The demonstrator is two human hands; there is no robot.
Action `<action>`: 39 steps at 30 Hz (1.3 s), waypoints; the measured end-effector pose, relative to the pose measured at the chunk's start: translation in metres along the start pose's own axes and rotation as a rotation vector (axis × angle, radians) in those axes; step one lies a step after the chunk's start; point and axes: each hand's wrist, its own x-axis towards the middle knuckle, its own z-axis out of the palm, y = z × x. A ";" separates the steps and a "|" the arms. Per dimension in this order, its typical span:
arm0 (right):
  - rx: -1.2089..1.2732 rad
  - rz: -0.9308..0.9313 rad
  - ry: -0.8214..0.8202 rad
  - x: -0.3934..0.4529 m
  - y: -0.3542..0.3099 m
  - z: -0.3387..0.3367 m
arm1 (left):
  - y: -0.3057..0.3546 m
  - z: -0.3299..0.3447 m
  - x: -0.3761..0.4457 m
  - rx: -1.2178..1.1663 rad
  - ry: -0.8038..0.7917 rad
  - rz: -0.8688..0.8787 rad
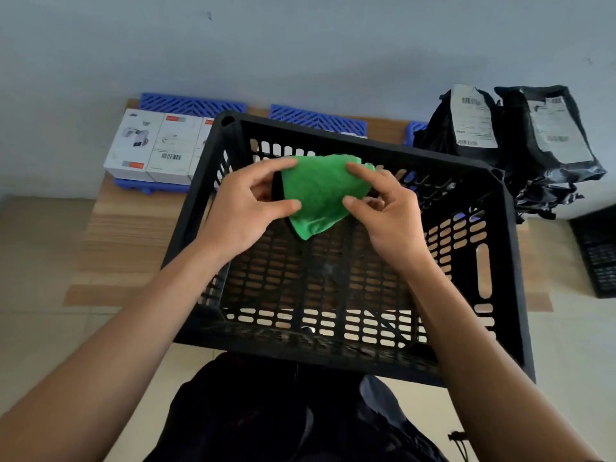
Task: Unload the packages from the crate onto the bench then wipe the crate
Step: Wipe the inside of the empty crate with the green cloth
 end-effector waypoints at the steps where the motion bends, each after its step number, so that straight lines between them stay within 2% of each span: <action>1: -0.083 -0.033 -0.013 0.000 -0.003 -0.003 | 0.002 0.001 -0.003 0.086 -0.008 0.053; 4: -0.332 -0.148 -0.007 0.000 -0.010 -0.008 | 0.013 0.005 -0.009 0.332 0.027 0.172; 6: -0.413 -0.198 0.050 0.003 -0.017 -0.010 | 0.021 0.005 -0.011 0.421 0.091 0.219; 9: -0.421 -0.251 0.099 0.008 -0.028 -0.012 | 0.030 -0.003 -0.013 0.448 0.179 0.293; 13: -0.285 -0.237 -0.024 0.018 -0.044 -0.001 | 0.034 -0.025 -0.013 0.516 0.302 0.300; 15: -0.122 -0.189 -0.078 0.024 -0.054 0.013 | 0.034 -0.040 -0.014 0.421 0.288 0.272; 18: 0.004 -0.160 -0.105 0.037 -0.065 0.040 | 0.030 -0.065 -0.016 0.105 0.266 0.177; 21: 0.110 -0.128 -0.135 0.049 -0.076 0.072 | 0.019 -0.094 -0.017 -0.224 0.358 0.097; 23: 0.138 -0.110 -0.151 0.057 -0.084 0.097 | 0.010 -0.118 -0.019 -0.344 0.413 0.030; 27: 0.066 -0.056 -0.248 0.075 -0.104 0.155 | -0.018 -0.173 -0.024 -0.343 0.449 -0.039; 31: -0.146 -0.011 -0.354 0.093 -0.124 0.223 | -0.056 -0.230 -0.027 -0.294 0.492 -0.082; 35: -0.370 0.026 -0.369 0.100 -0.132 0.295 | -0.101 -0.275 -0.027 -0.348 0.346 -0.216; 39: -0.395 0.194 -0.289 0.094 -0.113 0.357 | -0.143 -0.292 -0.027 -0.215 0.217 -0.216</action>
